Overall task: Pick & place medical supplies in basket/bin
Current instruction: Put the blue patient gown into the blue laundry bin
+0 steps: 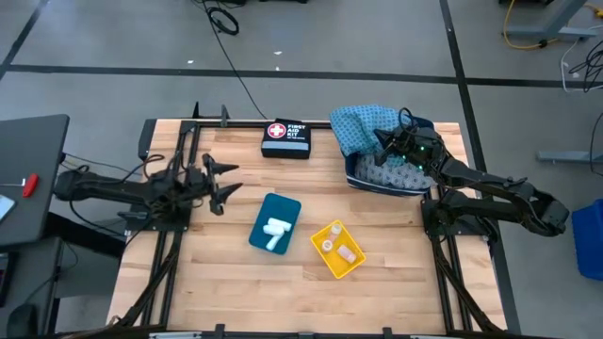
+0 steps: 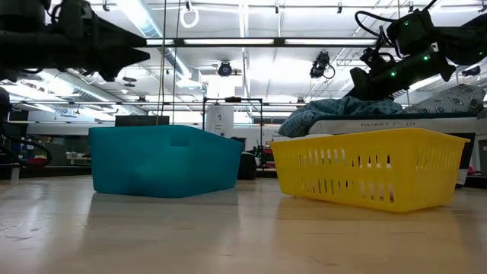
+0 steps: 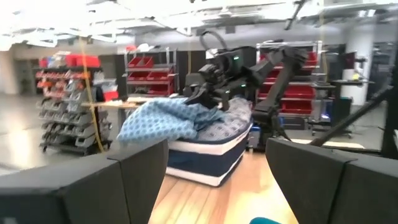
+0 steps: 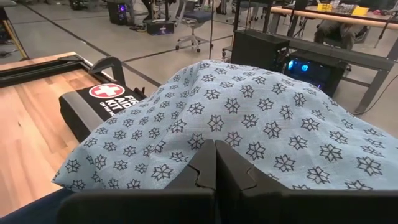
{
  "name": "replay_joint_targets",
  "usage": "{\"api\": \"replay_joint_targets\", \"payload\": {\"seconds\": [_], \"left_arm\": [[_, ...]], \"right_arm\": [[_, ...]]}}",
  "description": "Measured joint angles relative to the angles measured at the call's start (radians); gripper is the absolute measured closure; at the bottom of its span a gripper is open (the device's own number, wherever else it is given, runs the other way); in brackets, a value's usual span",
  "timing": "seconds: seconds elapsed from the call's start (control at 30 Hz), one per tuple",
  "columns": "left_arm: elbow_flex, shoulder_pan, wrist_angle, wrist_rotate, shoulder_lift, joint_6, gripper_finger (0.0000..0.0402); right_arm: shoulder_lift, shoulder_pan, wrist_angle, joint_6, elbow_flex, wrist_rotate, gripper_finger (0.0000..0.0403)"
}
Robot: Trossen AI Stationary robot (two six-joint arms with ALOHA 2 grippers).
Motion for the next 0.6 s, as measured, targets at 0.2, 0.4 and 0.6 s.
{"api": "replay_joint_targets", "payload": {"seconds": [0.2,0.4,0.6], "left_arm": [[0.0,-0.077,-0.127,-0.012,-0.151,0.078,0.013],[0.066,-0.13,-0.461,-0.057,-0.368,0.088,0.013],[0.109,-0.153,-0.528,-0.081,-0.386,0.075,0.013]], "right_arm": [[0.0,0.0,0.0,0.015,0.0,0.0,0.0403],[0.0,0.0,0.002,0.016,0.0,0.0,0.0403],[0.0,0.0,0.035,0.016,0.0,-0.006,0.0403]]}}
